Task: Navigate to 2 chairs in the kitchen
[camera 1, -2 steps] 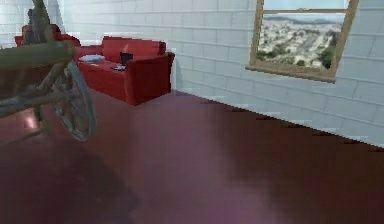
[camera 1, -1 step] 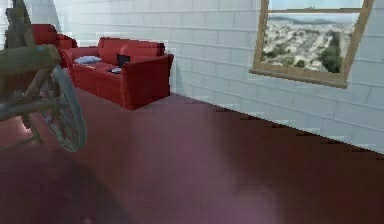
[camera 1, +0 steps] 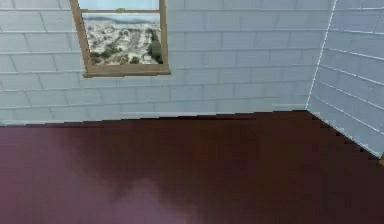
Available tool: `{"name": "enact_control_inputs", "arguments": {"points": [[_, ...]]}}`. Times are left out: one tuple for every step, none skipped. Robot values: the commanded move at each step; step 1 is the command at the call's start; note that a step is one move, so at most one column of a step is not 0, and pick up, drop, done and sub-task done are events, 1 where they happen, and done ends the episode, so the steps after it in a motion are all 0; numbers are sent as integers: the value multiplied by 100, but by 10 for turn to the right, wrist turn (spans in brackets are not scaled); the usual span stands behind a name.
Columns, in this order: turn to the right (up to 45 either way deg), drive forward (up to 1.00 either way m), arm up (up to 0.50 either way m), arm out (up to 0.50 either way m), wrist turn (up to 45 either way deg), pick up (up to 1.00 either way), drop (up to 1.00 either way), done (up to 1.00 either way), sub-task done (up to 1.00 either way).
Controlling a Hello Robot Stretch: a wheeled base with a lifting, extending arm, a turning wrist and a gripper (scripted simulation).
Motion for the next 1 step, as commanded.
{"name": "enact_control_inputs", "arguments": {"points": [[360,0,0,0,0,0,0,0,0]]}}
